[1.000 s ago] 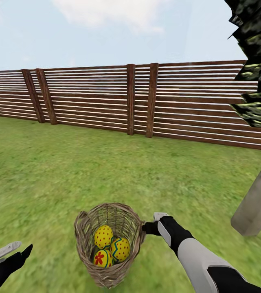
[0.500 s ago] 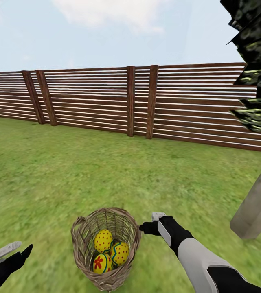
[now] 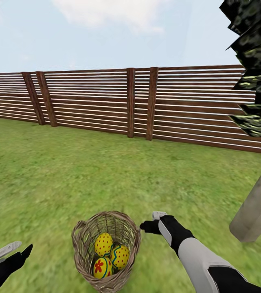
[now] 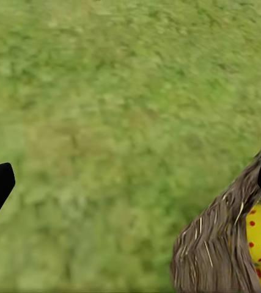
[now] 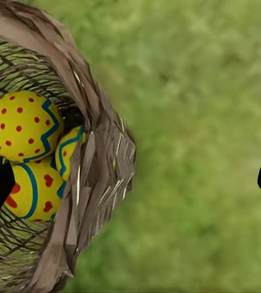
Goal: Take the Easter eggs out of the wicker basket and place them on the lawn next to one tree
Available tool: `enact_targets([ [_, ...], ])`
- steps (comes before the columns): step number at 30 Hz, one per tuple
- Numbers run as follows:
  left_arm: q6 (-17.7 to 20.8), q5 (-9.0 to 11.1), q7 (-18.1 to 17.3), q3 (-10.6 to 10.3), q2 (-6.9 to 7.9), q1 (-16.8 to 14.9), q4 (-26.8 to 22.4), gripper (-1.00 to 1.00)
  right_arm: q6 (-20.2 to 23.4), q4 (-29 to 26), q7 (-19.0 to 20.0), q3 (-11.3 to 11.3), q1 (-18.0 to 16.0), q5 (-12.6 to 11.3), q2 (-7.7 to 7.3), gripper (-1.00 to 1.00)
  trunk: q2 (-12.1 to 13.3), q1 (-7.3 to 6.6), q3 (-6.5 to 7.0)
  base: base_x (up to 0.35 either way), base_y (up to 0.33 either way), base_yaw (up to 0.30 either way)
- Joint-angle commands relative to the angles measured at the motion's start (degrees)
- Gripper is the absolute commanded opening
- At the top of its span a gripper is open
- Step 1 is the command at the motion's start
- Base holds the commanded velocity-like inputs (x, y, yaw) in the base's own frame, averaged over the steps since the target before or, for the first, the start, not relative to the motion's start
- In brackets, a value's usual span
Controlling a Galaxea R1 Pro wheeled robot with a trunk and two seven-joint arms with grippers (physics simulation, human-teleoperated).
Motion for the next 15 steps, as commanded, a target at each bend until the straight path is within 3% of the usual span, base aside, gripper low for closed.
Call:
enact_targets([
  [1, 0.3, 0.4, -0.1, 0.1, 0.00, 0.0, -0.1, 1.00, 0.3, -0.1, 0.1, -0.5, 0.0, -0.1, 0.03, 1.00, 0.4, -0.23, 0.14, 0.000, 0.000, 0.000],
  [15, 0.3, 0.4, -0.1, 0.0, 0.00, 0.0, -0.1, 1.00, 0.3, -0.3, 0.1, -0.6, 0.0, -0.1, -0.02, 1.00, 6.0, -3.30, 2.65, 0.000, 0.000, 0.000],
])
